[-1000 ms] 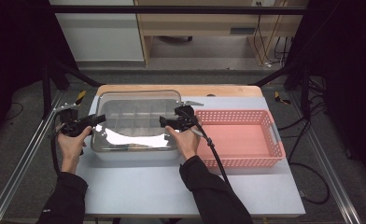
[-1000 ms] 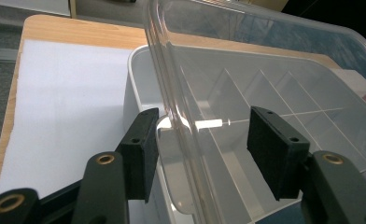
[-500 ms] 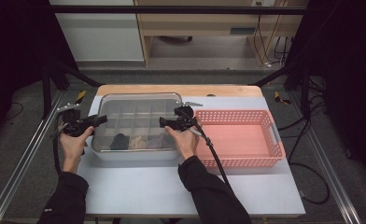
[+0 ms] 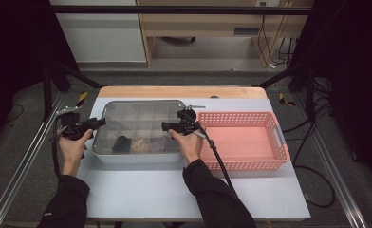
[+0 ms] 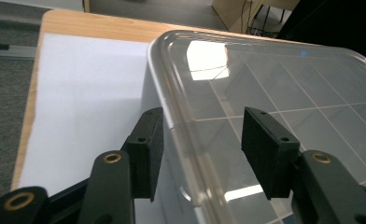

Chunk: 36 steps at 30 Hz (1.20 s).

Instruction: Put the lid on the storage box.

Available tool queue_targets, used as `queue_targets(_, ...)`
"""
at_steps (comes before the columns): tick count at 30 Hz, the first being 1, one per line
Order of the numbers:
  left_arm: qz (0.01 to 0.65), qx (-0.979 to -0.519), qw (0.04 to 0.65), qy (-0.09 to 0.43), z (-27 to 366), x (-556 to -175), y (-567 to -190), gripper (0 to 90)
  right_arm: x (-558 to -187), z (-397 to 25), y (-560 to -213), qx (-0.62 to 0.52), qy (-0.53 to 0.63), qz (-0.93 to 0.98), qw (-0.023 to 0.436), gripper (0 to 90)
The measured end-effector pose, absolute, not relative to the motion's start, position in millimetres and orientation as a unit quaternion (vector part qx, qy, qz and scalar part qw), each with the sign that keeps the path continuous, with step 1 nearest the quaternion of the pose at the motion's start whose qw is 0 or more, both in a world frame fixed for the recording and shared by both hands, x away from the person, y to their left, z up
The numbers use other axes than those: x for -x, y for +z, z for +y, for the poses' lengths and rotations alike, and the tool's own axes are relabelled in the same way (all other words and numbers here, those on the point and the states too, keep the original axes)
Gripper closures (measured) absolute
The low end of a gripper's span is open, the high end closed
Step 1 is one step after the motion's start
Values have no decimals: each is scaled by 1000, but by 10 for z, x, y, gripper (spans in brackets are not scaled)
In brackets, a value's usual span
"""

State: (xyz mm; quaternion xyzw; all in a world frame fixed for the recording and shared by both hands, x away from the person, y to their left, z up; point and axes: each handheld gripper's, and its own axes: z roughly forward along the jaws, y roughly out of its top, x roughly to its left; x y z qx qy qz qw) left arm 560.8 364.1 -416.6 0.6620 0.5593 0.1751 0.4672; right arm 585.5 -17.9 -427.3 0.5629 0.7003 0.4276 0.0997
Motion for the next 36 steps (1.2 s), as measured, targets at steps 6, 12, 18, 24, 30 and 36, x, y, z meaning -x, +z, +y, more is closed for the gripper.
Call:
queue_targets(6,561,-666,462,169,3705,-5557,-4174,471,-5821,-214,-4197,-551,422,704,152,147)
queue_targets(12,559,-670,460,164,3688,-5511,-4180,474,-5754,-334,-4032,-546,436,696,166,222)
queue_targets(18,560,-678,448,161,3664,-5458,-4199,482,-5631,-449,-4017,-536,438,702,169,390)
queue_targets(24,561,-674,456,154,3662,-5438,-4216,488,-5568,-473,-4061,-538,425,712,151,476)
queue_targets(30,561,-672,457,157,3660,-5434,-4213,503,-5571,-448,-4061,-536,418,717,156,533)
queue_targets(36,559,-674,456,161,3650,-5426,-4206,502,-5602,-434,-4056,-535,425,713,159,495)
